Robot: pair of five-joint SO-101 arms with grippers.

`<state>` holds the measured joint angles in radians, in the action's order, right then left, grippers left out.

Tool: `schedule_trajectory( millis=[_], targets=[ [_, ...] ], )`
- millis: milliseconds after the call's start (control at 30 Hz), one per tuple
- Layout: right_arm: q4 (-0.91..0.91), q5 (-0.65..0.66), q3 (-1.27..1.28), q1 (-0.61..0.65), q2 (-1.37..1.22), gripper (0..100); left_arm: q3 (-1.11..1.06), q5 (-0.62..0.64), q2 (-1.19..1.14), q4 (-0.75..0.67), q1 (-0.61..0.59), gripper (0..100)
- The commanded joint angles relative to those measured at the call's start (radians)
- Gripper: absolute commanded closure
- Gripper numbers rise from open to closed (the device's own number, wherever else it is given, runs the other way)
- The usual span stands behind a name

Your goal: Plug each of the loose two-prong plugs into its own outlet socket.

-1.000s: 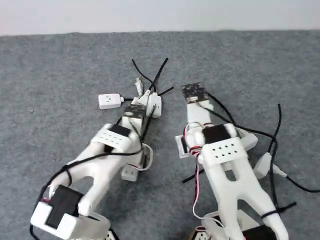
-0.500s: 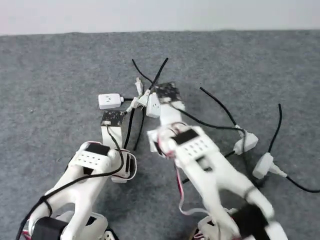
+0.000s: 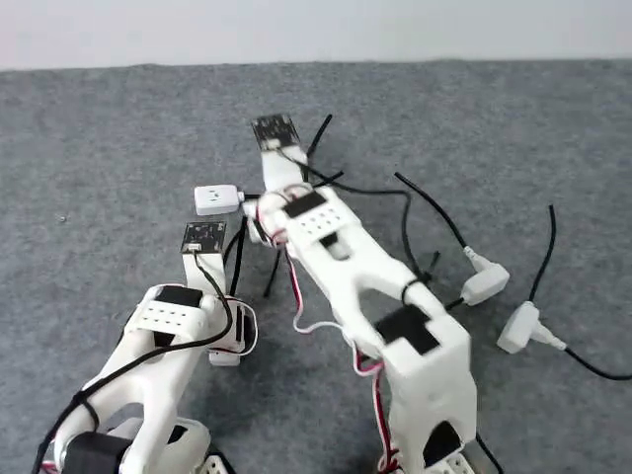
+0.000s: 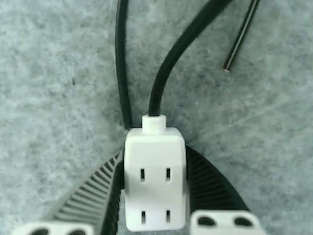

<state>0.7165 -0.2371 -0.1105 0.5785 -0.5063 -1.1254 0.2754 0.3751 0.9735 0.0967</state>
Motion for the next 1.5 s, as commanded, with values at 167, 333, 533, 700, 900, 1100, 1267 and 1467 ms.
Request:
schedule_trajectory(
  millis=[167,333,533,700,900,1100,1267,1467],
  targets=[
    [0.117,-0.011,-0.437,-0.111,-0.203,91.6,-0.005,0.005,0.018,0.025,0.002,89],
    [0.206,-0.011,-0.54,-0.127,-0.231,91.6,-0.005,0.005,0.018,0.025,0.003,89],
    [0.223,-0.011,-0.54,-0.128,-0.239,91.6,-0.005,0.005,0.018,0.025,-0.003,89],
    [0.237,-0.012,-0.531,-0.122,-0.289,91.6,-0.005,0.005,0.018,0.025,-0.003,89],
    [0.266,-0.066,-0.531,-0.128,-0.289,91.6,-0.005,0.005,0.018,0.025,-0.002,89],
    [0.346,-0.069,-0.537,-0.117,-0.28,91.6,-0.005,0.005,0.018,0.025,-0.003,89],
    [0.358,-0.089,-0.539,-0.111,-0.278,91.2,-0.005,0.005,0.018,0.025,-0.002,89],
    [0.38,-0.132,-0.539,-0.111,-0.277,89.6,-0.005,0.005,0.018,0.025,-0.003,89]
  ],
)
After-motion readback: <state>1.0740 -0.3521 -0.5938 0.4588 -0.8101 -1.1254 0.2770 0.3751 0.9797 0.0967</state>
